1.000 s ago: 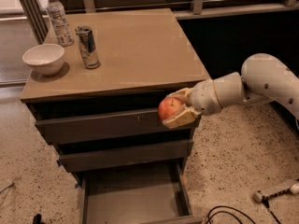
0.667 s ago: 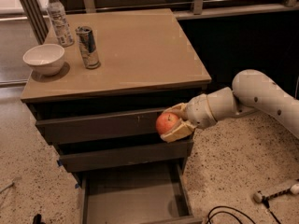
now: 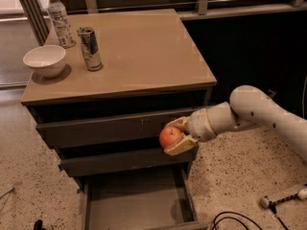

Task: Place apple into bottom drawer

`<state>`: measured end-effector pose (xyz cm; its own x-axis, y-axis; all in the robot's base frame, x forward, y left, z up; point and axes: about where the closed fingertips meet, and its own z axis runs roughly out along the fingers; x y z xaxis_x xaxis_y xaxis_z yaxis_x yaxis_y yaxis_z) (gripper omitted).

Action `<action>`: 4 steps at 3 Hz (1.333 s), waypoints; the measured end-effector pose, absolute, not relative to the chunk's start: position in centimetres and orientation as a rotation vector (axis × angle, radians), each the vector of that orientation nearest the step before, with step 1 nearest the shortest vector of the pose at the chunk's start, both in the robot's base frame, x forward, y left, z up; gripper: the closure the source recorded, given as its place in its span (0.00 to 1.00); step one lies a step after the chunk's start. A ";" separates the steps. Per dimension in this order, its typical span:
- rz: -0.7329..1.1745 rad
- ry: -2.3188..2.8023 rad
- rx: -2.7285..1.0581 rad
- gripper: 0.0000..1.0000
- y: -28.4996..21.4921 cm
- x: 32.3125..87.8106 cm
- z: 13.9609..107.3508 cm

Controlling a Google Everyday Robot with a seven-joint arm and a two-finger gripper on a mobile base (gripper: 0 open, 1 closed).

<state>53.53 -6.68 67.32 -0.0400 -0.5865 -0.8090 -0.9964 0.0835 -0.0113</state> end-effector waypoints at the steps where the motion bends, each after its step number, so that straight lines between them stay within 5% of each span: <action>1: 0.782 1.702 -1.592 1.00 -6.3 53.5 60.9; 4: 0.799 1.722 -1.651 1.00 -5.3 52.2 51.1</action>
Offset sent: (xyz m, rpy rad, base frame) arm -0.0223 0.0234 -0.2185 -0.0198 0.0665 0.0710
